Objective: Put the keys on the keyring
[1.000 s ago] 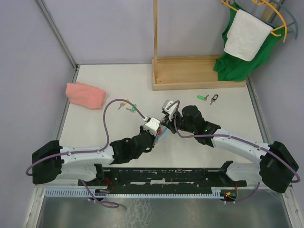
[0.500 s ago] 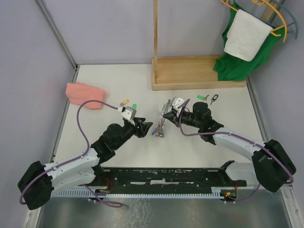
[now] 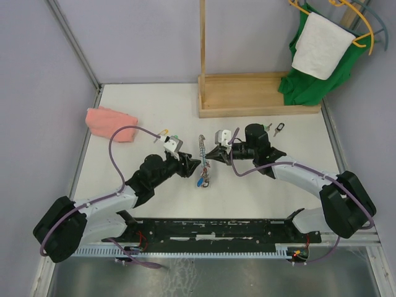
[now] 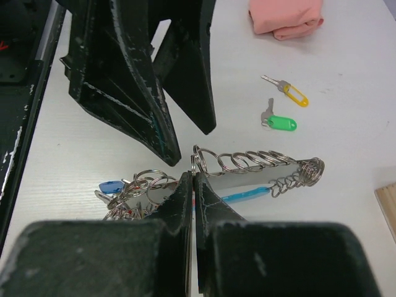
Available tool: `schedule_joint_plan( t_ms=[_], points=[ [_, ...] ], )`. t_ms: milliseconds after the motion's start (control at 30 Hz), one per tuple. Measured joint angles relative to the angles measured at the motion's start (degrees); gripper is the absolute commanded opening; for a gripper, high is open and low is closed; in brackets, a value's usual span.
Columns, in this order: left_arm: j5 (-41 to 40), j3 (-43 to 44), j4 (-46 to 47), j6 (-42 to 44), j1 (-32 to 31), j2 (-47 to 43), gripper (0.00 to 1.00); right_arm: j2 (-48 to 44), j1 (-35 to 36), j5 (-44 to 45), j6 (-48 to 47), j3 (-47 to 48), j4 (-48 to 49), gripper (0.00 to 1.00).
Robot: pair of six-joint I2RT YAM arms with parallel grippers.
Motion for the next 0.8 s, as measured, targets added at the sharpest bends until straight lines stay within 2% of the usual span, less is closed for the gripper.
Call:
schedule_joint_plan(
  t_ms=[433,733,800],
  points=[
    [-0.1,1.6,2.7,0.4,1.6,3.4,0.56,1.0,-0.2,-6.4,-4.9,1.8,-5.2,0.01],
    [0.0,2.9,4.9,-1.6,1.9,3.8,0.56,1.6,-0.2,-7.4,-5.0,1.8,-4.5,0.01],
    [-0.1,2.4,5.1,-1.6,1.9,3.3,0.53,1.5,-0.2,-7.1,-5.0,1.8,-4.4,0.01]
  ],
)
